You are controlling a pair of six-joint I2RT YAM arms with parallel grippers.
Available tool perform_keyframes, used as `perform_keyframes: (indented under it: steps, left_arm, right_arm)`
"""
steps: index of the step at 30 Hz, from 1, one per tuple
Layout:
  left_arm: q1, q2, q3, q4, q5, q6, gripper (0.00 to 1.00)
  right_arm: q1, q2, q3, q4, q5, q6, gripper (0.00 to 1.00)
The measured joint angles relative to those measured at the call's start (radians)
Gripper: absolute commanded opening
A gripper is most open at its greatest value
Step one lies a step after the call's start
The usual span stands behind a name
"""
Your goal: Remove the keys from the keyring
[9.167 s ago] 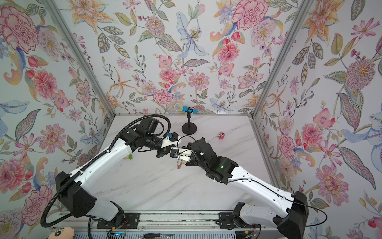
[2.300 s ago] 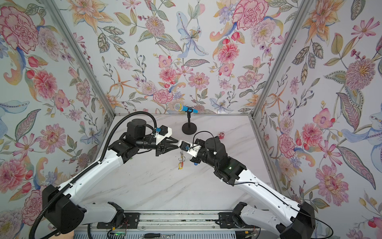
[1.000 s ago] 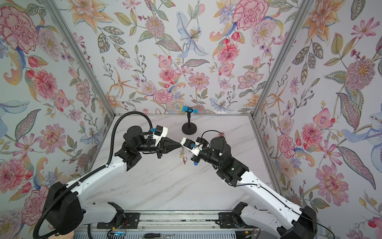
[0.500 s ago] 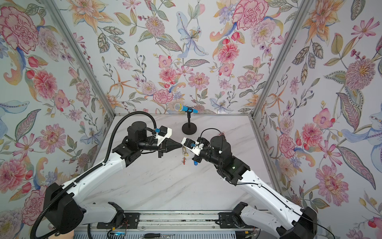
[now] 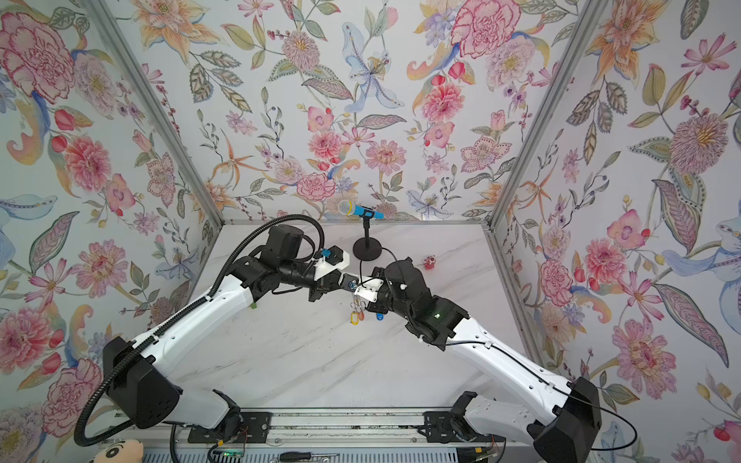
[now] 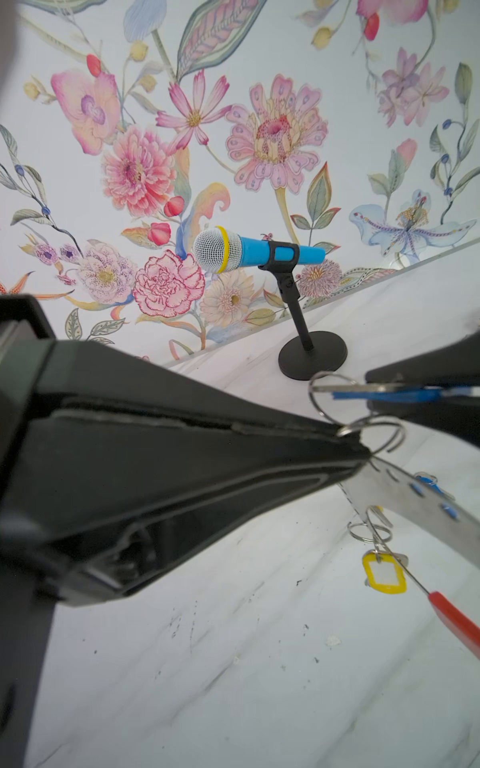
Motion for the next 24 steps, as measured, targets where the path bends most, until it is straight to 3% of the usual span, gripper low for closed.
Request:
perform_keyframes:
  steps: [12, 17, 24]
  left_arm:
    - [-0.001, 0.015, 0.003, 0.043, -0.045, -0.130, 0.00]
    - [0.000, 0.024, 0.003, 0.050, -0.048, -0.149, 0.01]
    - [-0.013, 0.023, 0.002, 0.061, -0.039, -0.164, 0.15]
  right_arm:
    - [0.063, 0.053, 0.006, 0.043, 0.224, -0.062, 0.00]
    - [0.060, 0.053, 0.000, 0.048, 0.231, -0.054, 0.00]
    - [0.024, -0.006, -0.056, 0.092, 0.122, 0.000, 0.00]
